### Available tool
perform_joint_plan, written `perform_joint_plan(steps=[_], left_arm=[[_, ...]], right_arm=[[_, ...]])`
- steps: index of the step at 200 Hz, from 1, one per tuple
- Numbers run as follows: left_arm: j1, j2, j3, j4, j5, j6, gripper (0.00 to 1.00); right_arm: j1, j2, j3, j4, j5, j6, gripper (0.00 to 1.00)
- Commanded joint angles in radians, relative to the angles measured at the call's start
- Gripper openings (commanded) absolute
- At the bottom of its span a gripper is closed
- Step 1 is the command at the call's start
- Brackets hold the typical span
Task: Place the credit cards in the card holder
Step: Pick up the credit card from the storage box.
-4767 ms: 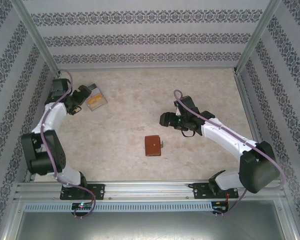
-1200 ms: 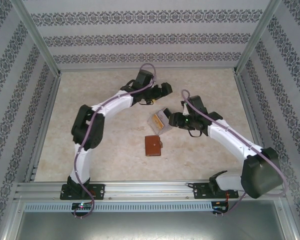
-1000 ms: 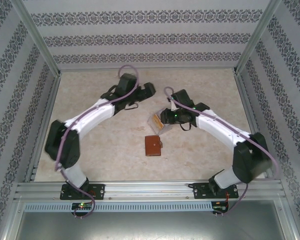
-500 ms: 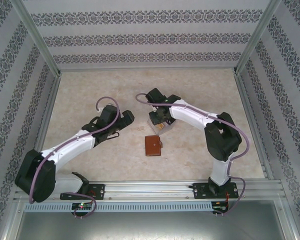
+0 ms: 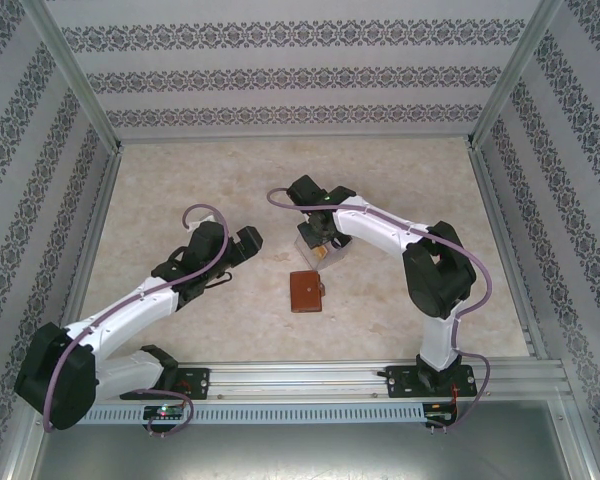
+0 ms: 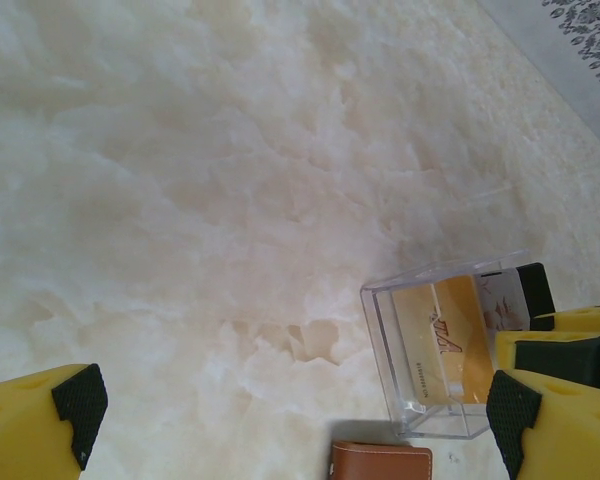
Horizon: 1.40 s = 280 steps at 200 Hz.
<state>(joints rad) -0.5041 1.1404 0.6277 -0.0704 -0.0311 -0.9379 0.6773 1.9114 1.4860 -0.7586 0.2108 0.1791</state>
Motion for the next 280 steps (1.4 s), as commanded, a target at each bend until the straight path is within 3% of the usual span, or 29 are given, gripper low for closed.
perform_joint_plan(steps=[1,85,189,280], left_arm=[[-0.008,-0.006,0.007,0.034,-0.003,0.042,0.99],[-0.008,0.034,0.007,0.064,0.065,0.043,0.99],[-0.008,0.034,0.005,0.049,0.050,0.014,0.99],[-0.008,0.020,-0.007,0.038,0.038,-0.018,0.99]], right_arm=[[0.012,0.013,0.022,-0.030,0.026,-0.018,0.41],[0.012,0.022,0.040,-0.035,0.043,-0.043,0.40],[0.047,0.050,0.053,-0.038,0.057,-0.049,0.40],[0.082,0.118,0.048,-0.044,0.193,-0.092,0.39]])
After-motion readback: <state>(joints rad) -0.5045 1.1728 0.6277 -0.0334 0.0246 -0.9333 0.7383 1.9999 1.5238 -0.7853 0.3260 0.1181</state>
